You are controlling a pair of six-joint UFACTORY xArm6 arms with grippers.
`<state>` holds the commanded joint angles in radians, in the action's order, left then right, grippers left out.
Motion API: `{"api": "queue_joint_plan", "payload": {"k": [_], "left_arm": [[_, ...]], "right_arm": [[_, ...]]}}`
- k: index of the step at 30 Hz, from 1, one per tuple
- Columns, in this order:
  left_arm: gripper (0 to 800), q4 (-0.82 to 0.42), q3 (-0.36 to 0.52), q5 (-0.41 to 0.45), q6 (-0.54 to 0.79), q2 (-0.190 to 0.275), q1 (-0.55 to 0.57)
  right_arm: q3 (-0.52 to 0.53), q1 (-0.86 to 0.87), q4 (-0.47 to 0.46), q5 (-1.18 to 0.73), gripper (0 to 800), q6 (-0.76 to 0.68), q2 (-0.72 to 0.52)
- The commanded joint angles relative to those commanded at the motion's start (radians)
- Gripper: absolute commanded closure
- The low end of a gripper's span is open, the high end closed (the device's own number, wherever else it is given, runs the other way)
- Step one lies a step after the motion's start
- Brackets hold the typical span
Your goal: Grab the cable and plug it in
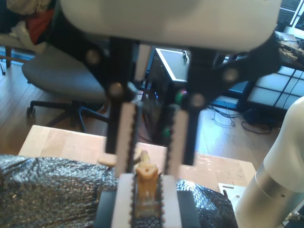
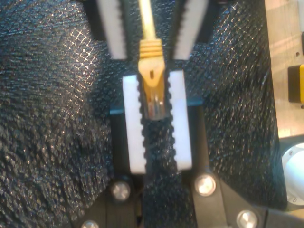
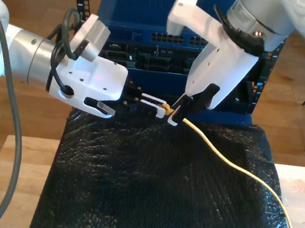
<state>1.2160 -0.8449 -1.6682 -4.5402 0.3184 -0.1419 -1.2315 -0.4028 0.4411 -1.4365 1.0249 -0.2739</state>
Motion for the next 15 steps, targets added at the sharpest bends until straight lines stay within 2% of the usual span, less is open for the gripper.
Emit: {"api": "queue_joint_plan", "payload": {"k": [4,5,7,15], "left_arm": [[797,0.002,-0.006,-0.003,-0.003,-0.005,-0.002],[797,0.002,-0.006,-0.003,-0.002,-0.006,-0.002],[797,0.003,-0.008,-0.009,-0.003,-0.008,-0.002],[797,0.015,-0.009,-0.051,-0.063,-0.043,-0.002]], "right_arm": [[0.0,0.008,-0.005,0.003,362,0.012,-0.041],[0.002,0.011,-0.005,0.005,313,0.023,-0.058],[0.003,0.015,-0.003,0.006,146,0.066,-0.081],[0.009,0.028,-0.002,0.051,23,0.175,-0.138]]}}
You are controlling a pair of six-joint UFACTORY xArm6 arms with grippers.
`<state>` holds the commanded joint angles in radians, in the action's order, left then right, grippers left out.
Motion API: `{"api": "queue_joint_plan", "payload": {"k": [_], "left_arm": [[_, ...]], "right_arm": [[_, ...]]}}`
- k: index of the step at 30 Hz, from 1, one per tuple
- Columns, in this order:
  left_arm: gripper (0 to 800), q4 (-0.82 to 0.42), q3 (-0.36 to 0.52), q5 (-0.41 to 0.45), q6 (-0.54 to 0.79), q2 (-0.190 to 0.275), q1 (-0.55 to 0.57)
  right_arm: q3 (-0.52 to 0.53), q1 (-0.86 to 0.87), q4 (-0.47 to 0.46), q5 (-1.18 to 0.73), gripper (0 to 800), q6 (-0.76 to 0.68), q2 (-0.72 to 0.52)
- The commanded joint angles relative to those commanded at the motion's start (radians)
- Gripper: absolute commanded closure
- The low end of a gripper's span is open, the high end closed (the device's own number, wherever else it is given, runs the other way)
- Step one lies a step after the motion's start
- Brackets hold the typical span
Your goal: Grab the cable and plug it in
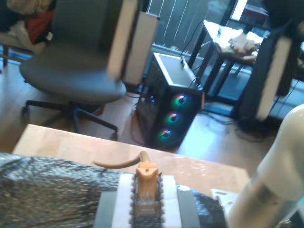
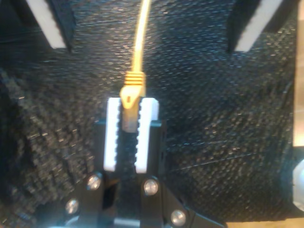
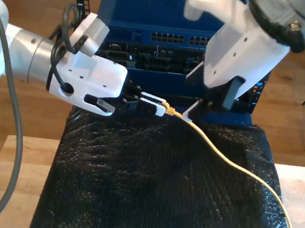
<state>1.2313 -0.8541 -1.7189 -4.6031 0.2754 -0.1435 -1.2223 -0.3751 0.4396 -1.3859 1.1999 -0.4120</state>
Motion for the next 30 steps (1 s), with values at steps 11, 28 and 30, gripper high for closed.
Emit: {"api": "queue_joint_plan", "payload": {"k": [11,28,30], "left_arm": [[797,0.098,-0.014,-0.112,-0.011,-0.075,-0.052],[797,0.235,-0.025,-0.315,-0.081,-0.176,-0.086],[797,0.265,-0.025,-0.347,-0.084,-0.193,-0.089]], "right_arm": [[0.141,-0.008,0.006,0.235,67,0.207,-0.149],[0.276,-0.121,0.014,0.39,6,0.39,-0.316],[0.293,-0.135,0.014,0.427,9,0.411,-0.33]]}}
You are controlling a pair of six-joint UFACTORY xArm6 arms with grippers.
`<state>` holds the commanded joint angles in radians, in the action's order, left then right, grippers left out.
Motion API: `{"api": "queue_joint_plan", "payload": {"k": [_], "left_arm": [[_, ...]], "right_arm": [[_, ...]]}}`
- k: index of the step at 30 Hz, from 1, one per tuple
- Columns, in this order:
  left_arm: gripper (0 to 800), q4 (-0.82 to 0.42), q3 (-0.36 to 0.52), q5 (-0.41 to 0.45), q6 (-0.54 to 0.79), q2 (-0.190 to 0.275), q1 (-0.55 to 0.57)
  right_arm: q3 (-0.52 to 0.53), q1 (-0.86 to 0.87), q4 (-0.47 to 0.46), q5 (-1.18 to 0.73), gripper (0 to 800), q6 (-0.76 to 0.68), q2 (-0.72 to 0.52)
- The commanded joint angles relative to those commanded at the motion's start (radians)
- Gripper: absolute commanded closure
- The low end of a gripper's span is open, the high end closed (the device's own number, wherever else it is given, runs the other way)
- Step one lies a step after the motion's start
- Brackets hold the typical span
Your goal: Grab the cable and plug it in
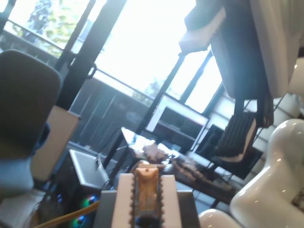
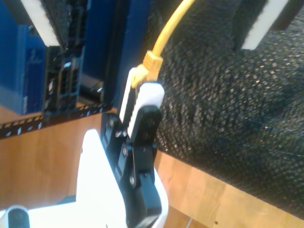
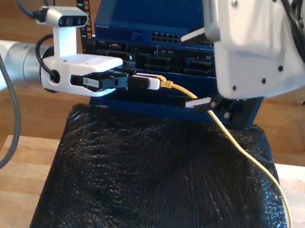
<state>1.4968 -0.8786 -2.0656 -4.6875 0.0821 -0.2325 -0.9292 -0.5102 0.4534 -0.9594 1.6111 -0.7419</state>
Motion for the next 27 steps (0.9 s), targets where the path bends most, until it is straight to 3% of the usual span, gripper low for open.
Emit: {"api": "queue_joint_plan", "payload": {"k": [10,19,27], "left_arm": [[797,0.046,0.002,-0.095,-0.028,-0.041,-0.003],[797,0.08,0.002,-0.144,-0.029,-0.048,-0.003],[797,0.08,0.005,-0.175,-0.04,-0.049,-0.002]], "right_arm": [[0.083,-0.087,0.0,0.132,7,0.044,-0.023],[0.135,-0.121,-0.002,0.255,11,0.044,-0.054],[0.14,-0.121,-0.003,0.275,136,0.046,-0.078]]}}
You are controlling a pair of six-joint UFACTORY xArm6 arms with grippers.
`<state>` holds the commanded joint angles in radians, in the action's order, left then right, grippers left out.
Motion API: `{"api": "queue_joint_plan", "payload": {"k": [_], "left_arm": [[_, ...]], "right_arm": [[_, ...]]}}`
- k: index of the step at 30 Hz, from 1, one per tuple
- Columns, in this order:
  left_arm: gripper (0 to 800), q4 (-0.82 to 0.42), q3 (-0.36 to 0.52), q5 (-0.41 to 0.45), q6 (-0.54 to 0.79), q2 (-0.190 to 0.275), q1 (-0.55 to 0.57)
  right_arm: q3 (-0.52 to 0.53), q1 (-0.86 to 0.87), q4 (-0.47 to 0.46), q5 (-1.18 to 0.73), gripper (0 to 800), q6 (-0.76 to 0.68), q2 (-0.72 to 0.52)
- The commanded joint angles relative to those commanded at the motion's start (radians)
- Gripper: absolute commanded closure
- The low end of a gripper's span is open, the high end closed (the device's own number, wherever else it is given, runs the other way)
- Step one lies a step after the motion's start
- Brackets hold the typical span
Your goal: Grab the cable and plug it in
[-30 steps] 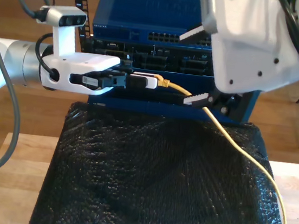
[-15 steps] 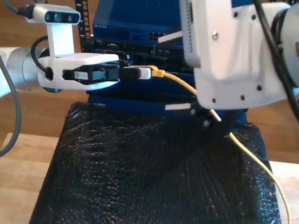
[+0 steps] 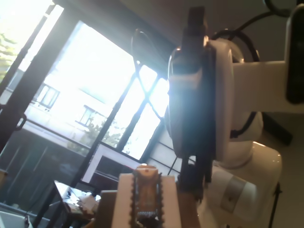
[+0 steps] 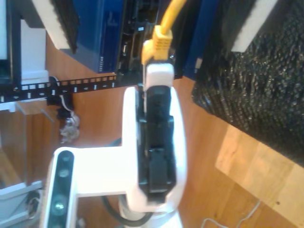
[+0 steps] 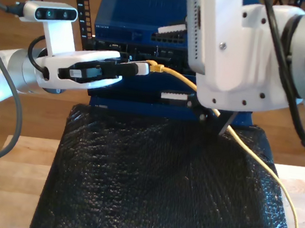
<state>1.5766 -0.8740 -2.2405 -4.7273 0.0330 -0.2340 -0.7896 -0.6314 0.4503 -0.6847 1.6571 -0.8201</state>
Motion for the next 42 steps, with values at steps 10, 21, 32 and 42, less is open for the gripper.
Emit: {"api": "queue_joint_plan", "payload": {"k": [10,21,32,42], "left_arm": [[795,0.025,0.005,-0.026,-0.061,-0.003,-0.002],[795,0.025,0.009,-0.029,-0.063,-0.003,0.0],[795,0.025,0.009,-0.031,-0.075,-0.003,0.0],[795,0.025,0.011,-0.034,-0.075,-0.003,0.002]], "right_arm": [[0.009,0.0,0.002,0.002,189,-0.002,-0.002],[0.009,-0.002,0.002,0.003,334,-0.006,0.005],[0.023,-0.002,0.003,0.023,416,-0.006,0.005],[0.028,-0.003,0.003,0.034,466,-0.006,0.005]]}}
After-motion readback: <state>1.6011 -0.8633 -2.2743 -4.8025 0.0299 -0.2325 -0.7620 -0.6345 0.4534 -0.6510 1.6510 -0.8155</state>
